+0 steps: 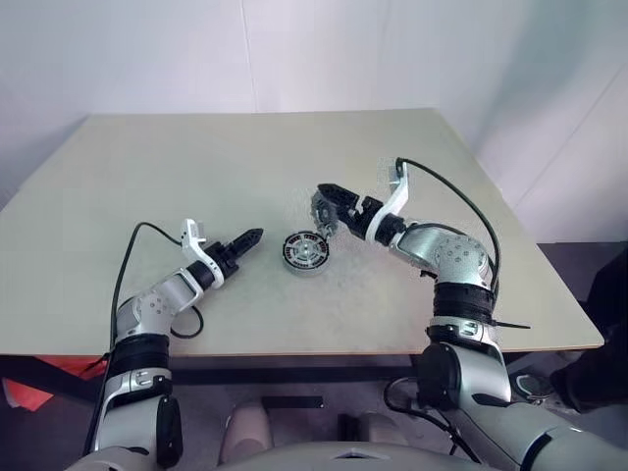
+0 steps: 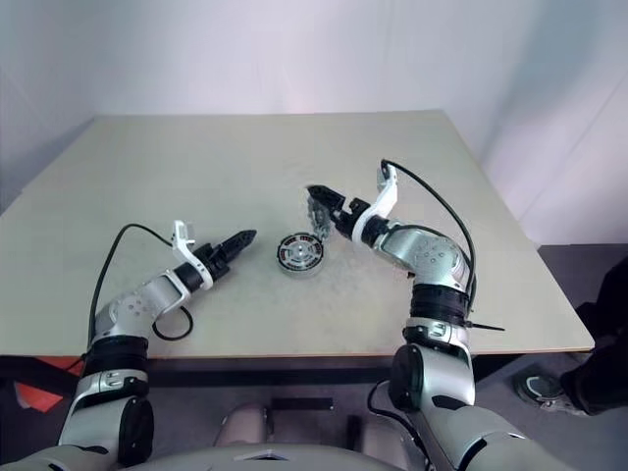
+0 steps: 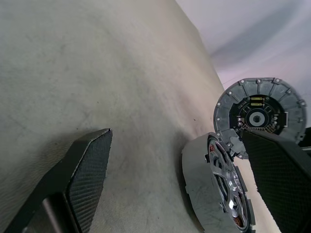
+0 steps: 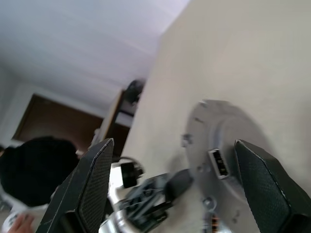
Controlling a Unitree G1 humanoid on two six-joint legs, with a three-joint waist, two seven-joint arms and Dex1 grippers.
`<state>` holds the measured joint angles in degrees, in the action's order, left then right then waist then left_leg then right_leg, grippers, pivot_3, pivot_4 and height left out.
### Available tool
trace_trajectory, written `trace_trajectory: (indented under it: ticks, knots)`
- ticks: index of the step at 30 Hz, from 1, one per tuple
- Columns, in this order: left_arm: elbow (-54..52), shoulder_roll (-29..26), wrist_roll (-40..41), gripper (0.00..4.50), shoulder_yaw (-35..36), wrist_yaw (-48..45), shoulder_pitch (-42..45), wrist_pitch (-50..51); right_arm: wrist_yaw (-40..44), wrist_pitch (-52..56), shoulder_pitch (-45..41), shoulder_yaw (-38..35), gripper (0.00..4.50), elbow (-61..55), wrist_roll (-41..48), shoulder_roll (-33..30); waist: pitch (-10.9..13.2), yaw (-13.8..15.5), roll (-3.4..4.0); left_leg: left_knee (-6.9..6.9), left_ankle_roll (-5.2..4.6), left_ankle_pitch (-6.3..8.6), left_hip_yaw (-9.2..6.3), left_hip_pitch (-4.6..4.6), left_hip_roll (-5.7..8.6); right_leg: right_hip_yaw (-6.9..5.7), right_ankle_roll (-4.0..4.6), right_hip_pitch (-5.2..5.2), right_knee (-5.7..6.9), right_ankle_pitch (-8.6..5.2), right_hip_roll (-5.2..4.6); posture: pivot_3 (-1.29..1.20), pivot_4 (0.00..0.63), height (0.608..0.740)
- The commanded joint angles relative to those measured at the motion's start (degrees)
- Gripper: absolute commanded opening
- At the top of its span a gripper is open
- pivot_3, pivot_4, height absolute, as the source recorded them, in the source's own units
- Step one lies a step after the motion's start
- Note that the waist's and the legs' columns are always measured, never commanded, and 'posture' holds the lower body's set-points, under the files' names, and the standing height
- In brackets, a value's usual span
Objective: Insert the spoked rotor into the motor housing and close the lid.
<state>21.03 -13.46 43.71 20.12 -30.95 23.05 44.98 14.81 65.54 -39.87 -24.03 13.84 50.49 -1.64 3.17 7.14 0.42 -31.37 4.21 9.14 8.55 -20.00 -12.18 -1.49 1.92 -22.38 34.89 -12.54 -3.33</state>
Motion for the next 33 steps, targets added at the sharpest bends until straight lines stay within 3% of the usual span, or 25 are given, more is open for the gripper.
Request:
trace_trajectory:
  ticks: [1,10,14,20,26,33]
  knots:
    - [0.09,-0.71,-0.44,4.50,0.59,-0.09,1.29,-0.98,1.09,3.06,0.67,1.87,4.48,-5.94,3.57,0.01,0.00,0.02,0.00,0.00,0.00,0.00,0.00,0.00,0.00,0.00,-0.18,0.00,0.00,-0.10,0.00,0.00,0.000,0.740]
    - [0.68,-1.01,-0.54,4.50,0.71,-0.31,1.71,-1.35,2.05,0.16,2.38,6.15,4.48,-8.51,0.34,-1.51,0.00,0.05,0.00,0.00,0.01,-0.01,0.00,-0.01,0.00,0.00,-0.30,-0.01,-0.01,-0.18,0.00,0.00,0.000,0.740]
    - [0.76,-1.00,-0.56,4.50,0.62,-0.40,1.76,-1.38,6.70,-13.12,4.38,16.71,4.48,-10.42,-11.48,-5.41,0.00,0.08,-0.01,0.01,0.01,-0.01,0.00,-0.04,0.00,0.00,-0.31,-0.01,-0.05,-0.18,0.00,0.00,0.000,0.740]
    - [0.80,-0.96,-0.55,4.50,0.58,-0.38,1.85,-1.57,12.37,-33.94,3.32,32.65,4.48,-1.96,-31.46,-10.49,0.01,-0.03,-0.02,-0.01,0.01,0.00,0.00,-0.06,0.00,-0.01,-0.32,-0.02,-0.04,-0.18,0.00,0.00,0.000,0.740]
    - [0.46,-0.92,-0.38,4.50,0.96,-0.12,1.47,-1.90,13.57,-41.07,0.79,37.45,4.48,3.78,-38.79,-8.01,0.03,-0.22,-0.04,-0.02,-0.07,0.04,0.00,-0.10,0.00,-0.01,0.03,-0.06,-0.04,0.01,0.00,0.00,0.000,0.740]
    - [-1.11,-0.64,0.07,4.50,1.35,0.36,-0.14,-1.89,13.97,-43.73,-0.77,37.29,4.48,10.21,-42.17,-4.29,0.05,-0.36,-0.10,-0.08,-0.19,0.11,0.00,-0.10,-0.01,-0.01,0.10,-0.03,-0.05,0.04,0.00,0.00,0.000,0.740]
